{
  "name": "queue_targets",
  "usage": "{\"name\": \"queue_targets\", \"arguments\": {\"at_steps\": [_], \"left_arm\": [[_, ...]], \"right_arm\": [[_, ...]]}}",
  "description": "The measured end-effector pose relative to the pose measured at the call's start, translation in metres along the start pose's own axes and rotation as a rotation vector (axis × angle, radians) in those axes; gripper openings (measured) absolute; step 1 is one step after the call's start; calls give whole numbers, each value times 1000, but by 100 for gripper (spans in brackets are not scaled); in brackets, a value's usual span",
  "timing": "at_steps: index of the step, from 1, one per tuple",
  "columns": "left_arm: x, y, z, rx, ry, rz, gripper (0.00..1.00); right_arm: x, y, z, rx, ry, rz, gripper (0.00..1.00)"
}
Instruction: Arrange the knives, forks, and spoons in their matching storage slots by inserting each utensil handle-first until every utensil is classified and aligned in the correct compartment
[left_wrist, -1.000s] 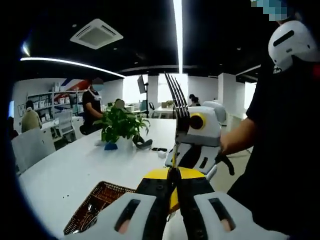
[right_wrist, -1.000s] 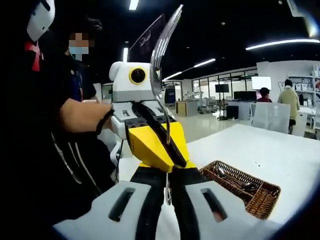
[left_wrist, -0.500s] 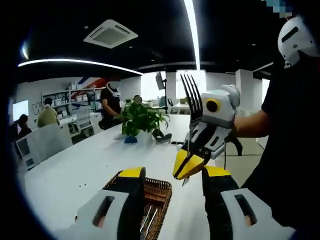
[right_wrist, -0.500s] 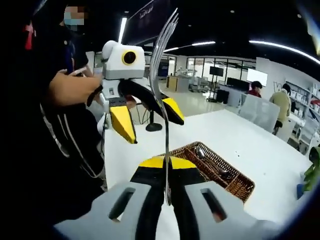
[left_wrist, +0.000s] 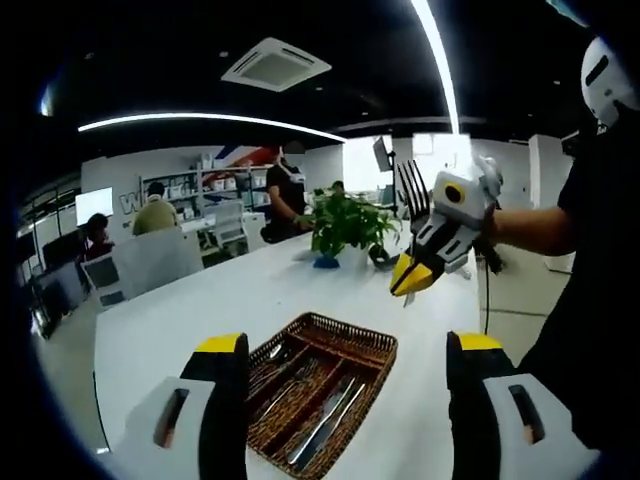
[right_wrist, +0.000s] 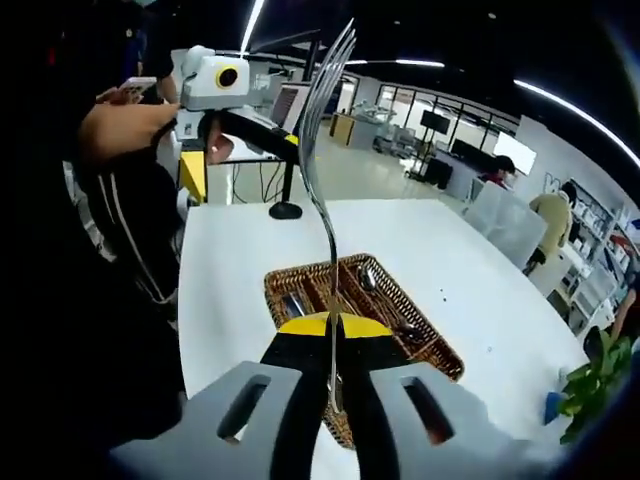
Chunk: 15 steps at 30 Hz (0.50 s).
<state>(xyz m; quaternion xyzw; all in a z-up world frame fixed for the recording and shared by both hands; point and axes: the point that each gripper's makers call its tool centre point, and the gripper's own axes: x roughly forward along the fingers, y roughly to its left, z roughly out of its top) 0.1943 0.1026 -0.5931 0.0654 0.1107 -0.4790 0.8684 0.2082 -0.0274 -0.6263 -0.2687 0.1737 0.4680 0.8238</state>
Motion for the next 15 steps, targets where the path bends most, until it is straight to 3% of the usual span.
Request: {"name": "queue_targets", "arguments": {"at_steps": [5, 9, 15], "left_arm": [[-12, 7, -7, -27, -1, 47, 85], [-18, 13, -23, -16, 51, 85, 92], [-28, 19, -31, -31, 77, 108, 99]], "right_arm": [[5, -9, -3, -37, 43, 6, 0], [12, -19, -3, -72, 68, -7, 0], [23, -23, 0, -131, 104, 8, 0]]}}
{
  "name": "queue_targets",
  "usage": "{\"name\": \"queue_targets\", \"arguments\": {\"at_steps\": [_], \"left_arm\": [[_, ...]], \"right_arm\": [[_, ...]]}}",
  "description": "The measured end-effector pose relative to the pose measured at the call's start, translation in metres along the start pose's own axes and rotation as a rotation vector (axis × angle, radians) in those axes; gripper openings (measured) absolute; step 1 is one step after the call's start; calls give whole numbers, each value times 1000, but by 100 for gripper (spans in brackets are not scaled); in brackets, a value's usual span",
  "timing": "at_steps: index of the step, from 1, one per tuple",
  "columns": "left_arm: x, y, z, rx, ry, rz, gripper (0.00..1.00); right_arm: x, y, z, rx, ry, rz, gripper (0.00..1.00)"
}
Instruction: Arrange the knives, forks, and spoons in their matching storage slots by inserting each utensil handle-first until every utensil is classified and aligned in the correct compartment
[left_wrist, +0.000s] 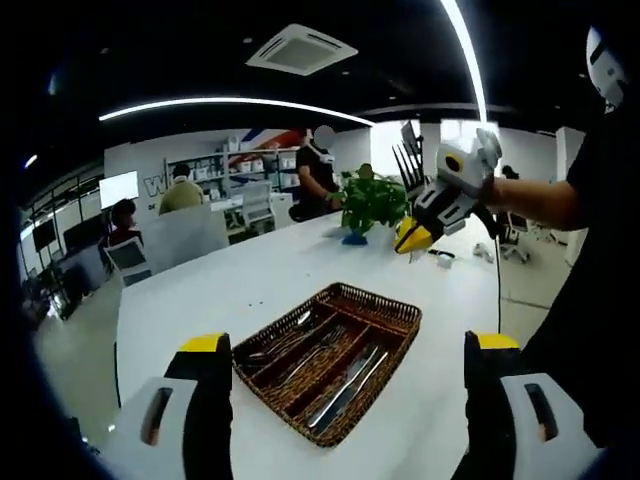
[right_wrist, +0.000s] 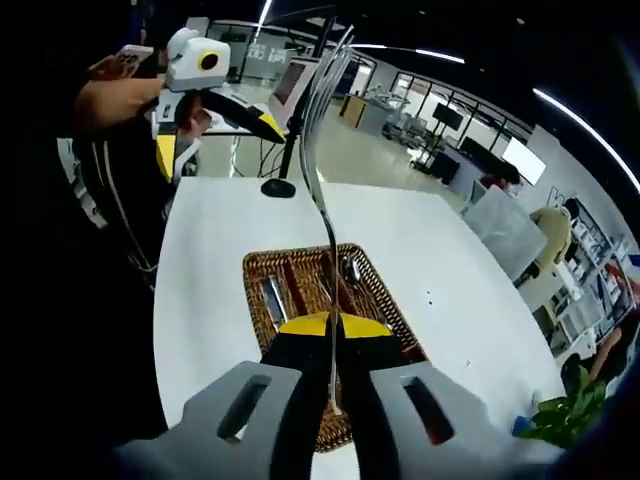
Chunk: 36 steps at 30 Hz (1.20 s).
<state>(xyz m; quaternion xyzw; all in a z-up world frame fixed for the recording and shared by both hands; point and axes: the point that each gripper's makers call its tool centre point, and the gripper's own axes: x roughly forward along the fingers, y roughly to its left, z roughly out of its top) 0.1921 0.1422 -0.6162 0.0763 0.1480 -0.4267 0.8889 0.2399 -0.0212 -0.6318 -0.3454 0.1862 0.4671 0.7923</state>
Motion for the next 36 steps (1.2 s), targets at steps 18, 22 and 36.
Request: {"name": "queue_targets", "arguments": {"at_steps": [18, 22, 36], "left_arm": [[-19, 20, -22, -28, 44, 78, 99], [-20, 21, -21, -36, 41, 78, 99], [-16, 34, -34, 20, 105, 85, 99]], "right_arm": [[32, -32, -13, -222, 175, 17, 0], [39, -36, -5, -221, 198, 30, 0], [52, -51, 0, -289, 256, 37, 0]]}}
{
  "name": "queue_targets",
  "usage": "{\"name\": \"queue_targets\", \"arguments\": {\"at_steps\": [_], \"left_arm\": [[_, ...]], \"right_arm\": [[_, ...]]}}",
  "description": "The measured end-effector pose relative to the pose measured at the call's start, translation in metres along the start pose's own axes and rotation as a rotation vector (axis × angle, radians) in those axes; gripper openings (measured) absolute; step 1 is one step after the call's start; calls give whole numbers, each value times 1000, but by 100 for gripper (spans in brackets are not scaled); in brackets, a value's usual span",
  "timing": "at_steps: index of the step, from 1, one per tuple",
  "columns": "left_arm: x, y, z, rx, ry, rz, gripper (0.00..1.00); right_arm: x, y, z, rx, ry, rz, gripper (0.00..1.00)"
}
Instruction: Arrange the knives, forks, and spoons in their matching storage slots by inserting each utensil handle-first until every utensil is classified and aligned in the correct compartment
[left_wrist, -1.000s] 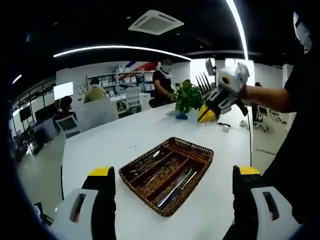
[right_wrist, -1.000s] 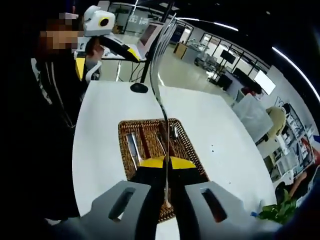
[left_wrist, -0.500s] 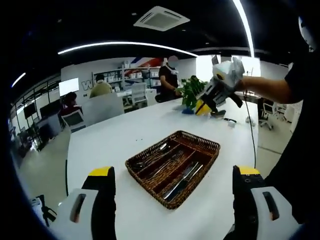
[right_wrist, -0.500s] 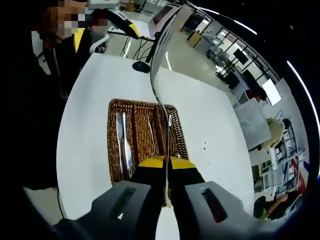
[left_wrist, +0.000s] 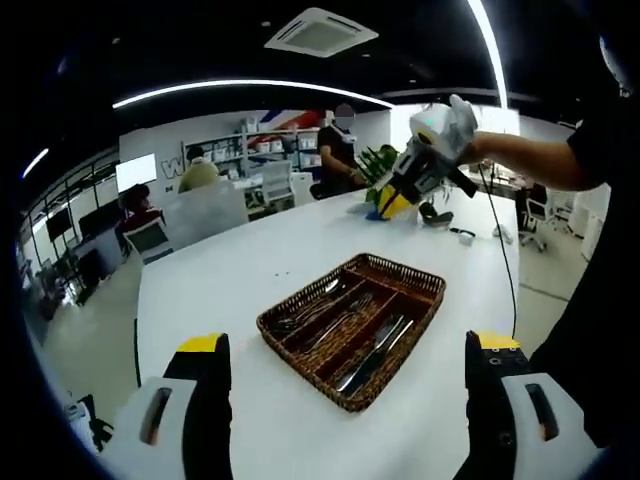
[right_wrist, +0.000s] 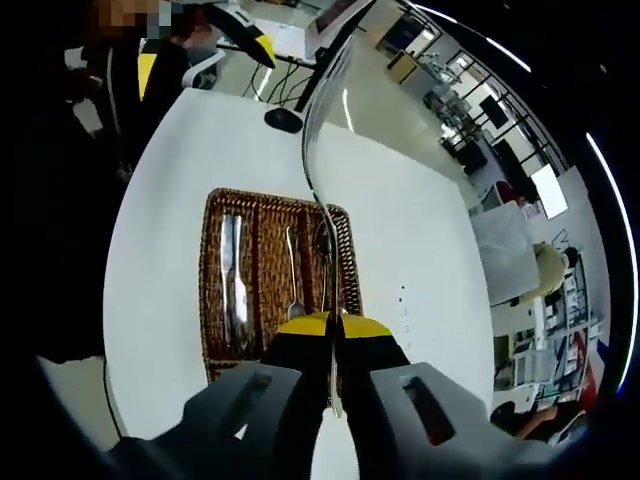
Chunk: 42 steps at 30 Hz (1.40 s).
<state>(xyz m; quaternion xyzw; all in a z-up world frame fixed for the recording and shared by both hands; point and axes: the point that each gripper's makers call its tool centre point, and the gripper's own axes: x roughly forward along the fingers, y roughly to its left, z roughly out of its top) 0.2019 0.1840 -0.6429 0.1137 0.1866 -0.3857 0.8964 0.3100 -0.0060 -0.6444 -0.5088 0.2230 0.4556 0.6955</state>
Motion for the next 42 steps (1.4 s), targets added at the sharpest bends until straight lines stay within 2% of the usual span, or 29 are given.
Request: {"name": "queue_targets", "arguments": {"at_steps": [4, 14, 24, 33, 42], "left_arm": [[4, -1, 0, -18, -3, -11, 99], [4, 7, -8, -35, 12, 22, 99], [1, 19, -23, -50, 7, 41, 98], [3, 18, -31, -52, 8, 45, 98], [3, 19, -36, -72, -19, 63, 97]], "right_arm": [[9, -1, -2, -2, 18, 2, 0], [44, 5, -15, 5, 93, 3, 0], [75, 15, -17, 2, 115, 19, 0], [110, 30, -24, 25, 128, 37, 0], [143, 48, -35, 44, 161, 56, 0]]}}
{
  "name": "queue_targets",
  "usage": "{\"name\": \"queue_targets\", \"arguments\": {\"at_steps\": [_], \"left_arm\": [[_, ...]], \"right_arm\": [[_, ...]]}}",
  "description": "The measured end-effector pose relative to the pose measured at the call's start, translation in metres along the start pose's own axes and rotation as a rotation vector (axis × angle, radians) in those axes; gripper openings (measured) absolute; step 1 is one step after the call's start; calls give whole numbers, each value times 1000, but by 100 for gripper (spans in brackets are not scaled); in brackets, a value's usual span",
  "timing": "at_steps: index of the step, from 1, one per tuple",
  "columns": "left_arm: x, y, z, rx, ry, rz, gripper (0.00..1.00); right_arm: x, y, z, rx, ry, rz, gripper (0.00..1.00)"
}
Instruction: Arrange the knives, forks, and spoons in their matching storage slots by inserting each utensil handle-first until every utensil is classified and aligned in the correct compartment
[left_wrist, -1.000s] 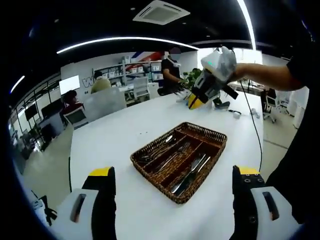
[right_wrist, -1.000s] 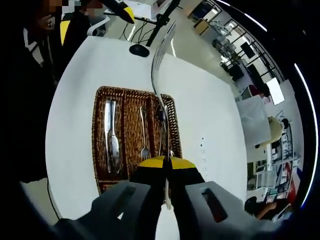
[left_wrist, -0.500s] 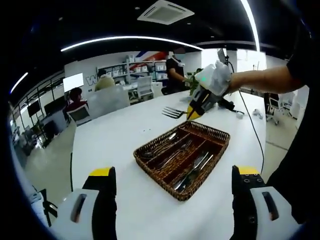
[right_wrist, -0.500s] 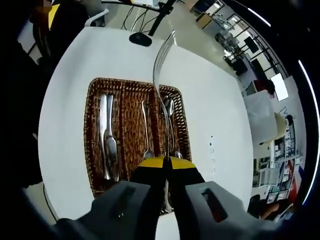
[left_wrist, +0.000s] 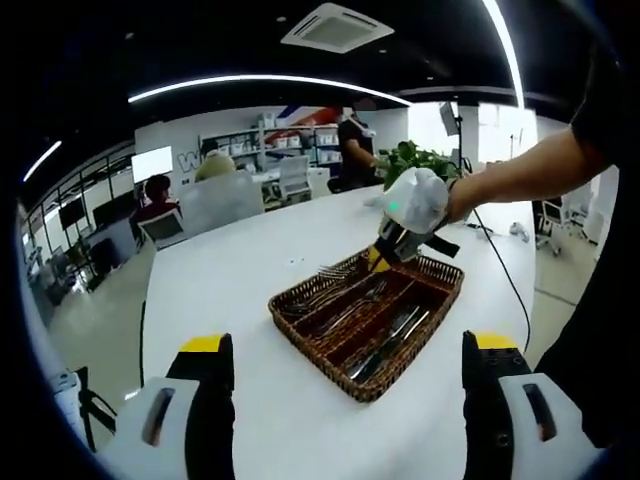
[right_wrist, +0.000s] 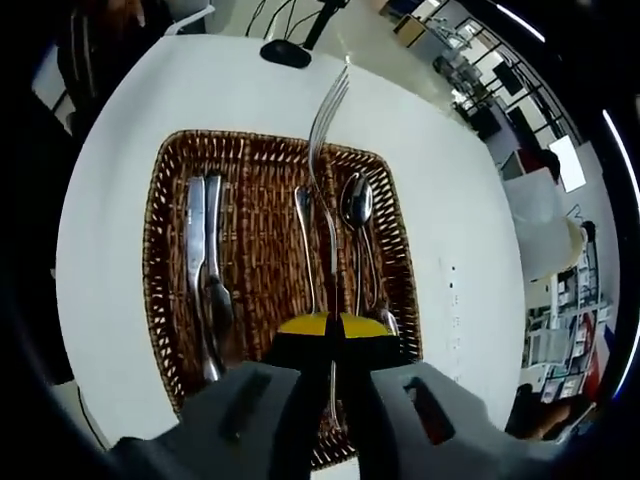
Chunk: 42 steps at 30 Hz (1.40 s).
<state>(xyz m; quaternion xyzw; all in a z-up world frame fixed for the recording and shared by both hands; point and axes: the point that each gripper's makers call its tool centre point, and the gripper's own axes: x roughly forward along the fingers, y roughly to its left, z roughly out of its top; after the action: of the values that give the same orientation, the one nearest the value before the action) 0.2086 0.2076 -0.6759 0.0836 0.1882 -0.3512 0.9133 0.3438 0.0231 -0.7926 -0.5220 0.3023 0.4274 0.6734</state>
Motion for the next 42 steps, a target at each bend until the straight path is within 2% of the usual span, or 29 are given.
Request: {"name": "queue_targets", "arguments": {"at_steps": [4, 9, 13, 15, 17, 21, 24, 26, 28, 30, 33, 36, 40, 42], "left_arm": [[-3, 4, -5, -21, -20, 11, 97], [-8, 2, -12, -41, -12, 20, 96], [-14, -3, -18, -101, -32, 12, 96], [-13, -1, -22, -103, -24, 23, 96], [-14, 0, -21, -115, -30, 35, 96], [-14, -2, -16, -147, -59, 35, 96], [-16, 1, -19, -139, -36, 46, 96], [-19, 4, -18, -143, -40, 54, 96], [-20, 7, -16, -149, -44, 63, 96], [-19, 10, -18, -144, -35, 67, 95], [-18, 10, -14, -143, -37, 71, 95], [-16, 7, -9, -140, -45, 67, 95], [-14, 4, -8, -138, -41, 64, 95], [-13, 2, -8, -141, -39, 62, 95]], "right_arm": [[13, 4, -3, 16, 4, 16, 0], [34, 18, -5, -8, 21, 49, 0], [50, 22, -11, 4, 64, 46, 0], [55, 23, -13, 35, 74, 43, 0], [60, 22, -17, 23, 98, 35, 0], [64, 24, -17, 13, 101, 41, 0], [67, 25, -21, -46, 111, 46, 0], [64, 25, -20, -41, 108, 44, 1], [66, 23, -23, 6, 113, 58, 1], [65, 25, -26, 18, 146, 63, 1], [62, 26, -23, -96, 161, 44, 1], [62, 27, -24, -133, 148, 41, 2], [60, 26, -22, -122, 118, 61, 7], [58, 24, -22, -88, 99, 82, 10]]}}
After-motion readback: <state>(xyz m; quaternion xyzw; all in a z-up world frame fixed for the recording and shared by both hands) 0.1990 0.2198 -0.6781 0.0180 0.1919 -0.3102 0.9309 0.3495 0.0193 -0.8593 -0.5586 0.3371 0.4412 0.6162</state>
